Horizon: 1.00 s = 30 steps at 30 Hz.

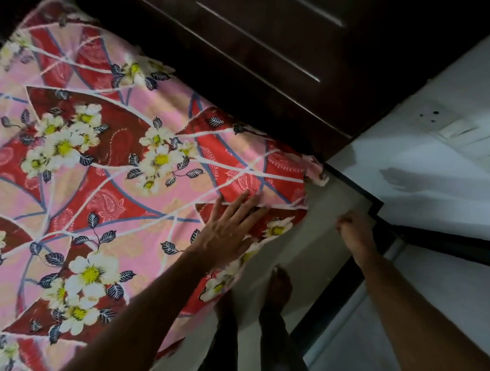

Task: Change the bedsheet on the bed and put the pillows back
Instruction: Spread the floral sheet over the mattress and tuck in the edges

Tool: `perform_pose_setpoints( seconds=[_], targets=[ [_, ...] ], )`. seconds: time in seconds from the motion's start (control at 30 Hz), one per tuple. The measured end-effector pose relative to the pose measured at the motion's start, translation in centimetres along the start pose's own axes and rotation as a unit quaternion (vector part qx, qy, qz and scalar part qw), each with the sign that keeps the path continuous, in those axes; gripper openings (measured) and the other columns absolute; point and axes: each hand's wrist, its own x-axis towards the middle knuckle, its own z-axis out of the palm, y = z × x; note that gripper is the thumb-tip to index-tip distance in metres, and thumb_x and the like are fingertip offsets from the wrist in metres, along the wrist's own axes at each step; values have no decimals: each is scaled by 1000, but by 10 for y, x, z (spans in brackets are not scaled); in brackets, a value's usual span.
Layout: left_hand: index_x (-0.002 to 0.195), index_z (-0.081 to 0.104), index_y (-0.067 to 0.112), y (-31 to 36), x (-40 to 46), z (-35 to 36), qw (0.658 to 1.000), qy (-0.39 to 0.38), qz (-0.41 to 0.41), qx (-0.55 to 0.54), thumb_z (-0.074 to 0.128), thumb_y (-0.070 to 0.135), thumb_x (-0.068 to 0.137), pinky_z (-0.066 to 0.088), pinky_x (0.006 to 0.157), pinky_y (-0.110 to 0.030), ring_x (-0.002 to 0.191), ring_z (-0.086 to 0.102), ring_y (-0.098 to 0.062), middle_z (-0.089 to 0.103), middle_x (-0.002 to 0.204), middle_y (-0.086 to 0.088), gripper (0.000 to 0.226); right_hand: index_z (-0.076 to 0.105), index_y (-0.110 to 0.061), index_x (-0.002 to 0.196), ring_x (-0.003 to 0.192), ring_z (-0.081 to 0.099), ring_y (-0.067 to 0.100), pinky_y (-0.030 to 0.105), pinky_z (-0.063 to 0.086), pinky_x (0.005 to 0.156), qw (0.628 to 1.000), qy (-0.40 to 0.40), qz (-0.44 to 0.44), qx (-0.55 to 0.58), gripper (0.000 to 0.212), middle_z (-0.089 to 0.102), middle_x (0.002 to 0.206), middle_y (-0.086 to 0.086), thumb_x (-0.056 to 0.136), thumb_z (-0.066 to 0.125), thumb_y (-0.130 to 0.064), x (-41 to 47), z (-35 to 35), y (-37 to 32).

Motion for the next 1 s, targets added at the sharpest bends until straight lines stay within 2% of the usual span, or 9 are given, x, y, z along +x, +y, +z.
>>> perform_pose_setpoints(
  seconds=[0.07,0.2,0.33,0.4,0.6,0.7,0.77,0.83,1.0],
  targets=[
    [162,21,24,-4,1,-3,999,16,-18,-31,48,43,102,26,118,-64,157,14,-25,11,171,-4,68,56,-18,75,83,65,34,44,53,77,999,-41,-21,3,22,63,75,3,96,58,-10,-7,-3,-6],
    [157,33,20,-11,-4,-8,994,55,-70,-69,51,36,101,32,116,-61,155,20,-26,22,168,-5,61,56,-18,86,70,57,10,25,36,56,979,-45,-194,-47,15,61,77,-6,99,57,-25,-55,4,-60],
    [163,9,24,-30,-24,-13,974,25,-206,-90,47,49,99,11,120,-71,157,-7,-29,-6,172,0,79,58,-14,99,87,58,17,32,49,67,899,0,-426,-99,4,57,97,-1,96,59,-16,-79,38,-115],
    [164,4,25,-41,-40,-15,956,18,-268,-120,48,52,98,3,117,-71,156,-17,-30,-15,170,1,84,57,-16,110,99,55,23,41,51,80,838,10,-508,-198,18,56,108,3,92,58,-21,-82,63,-143],
    [163,-6,26,-79,-136,10,869,-11,-450,-207,50,68,94,10,114,-75,155,-22,-30,-26,168,4,98,48,-24,145,145,35,29,57,31,114,605,-107,-653,-442,62,41,155,3,91,57,-53,-118,143,-200],
    [163,-2,25,-90,-202,35,831,-4,-511,-221,47,70,93,16,114,-75,156,-15,-29,-19,169,6,97,51,-29,143,140,45,29,62,37,108,376,-204,-721,-545,75,47,152,-1,77,68,-60,-133,181,-193],
    [163,-4,25,-95,-249,55,799,-3,-555,-234,35,75,92,12,116,-75,157,-13,-30,-18,170,5,95,41,-32,148,147,32,31,67,29,112,228,-252,-744,-575,74,36,159,-2,81,62,-55,-149,201,-184],
    [163,-3,25,-98,-300,72,773,8,-587,-241,25,77,91,11,116,-76,156,-13,-32,-17,170,3,94,39,-35,148,150,26,29,65,16,118,159,-278,-758,-568,64,33,161,-3,87,48,-52,-166,222,-179],
    [161,-13,30,-93,-421,120,716,23,-637,-285,21,80,88,8,117,-73,154,-19,-30,-30,163,4,95,41,-36,145,147,34,17,42,26,114,238,-303,-739,-552,47,30,162,-7,99,45,-48,-201,276,-202]
  ],
)
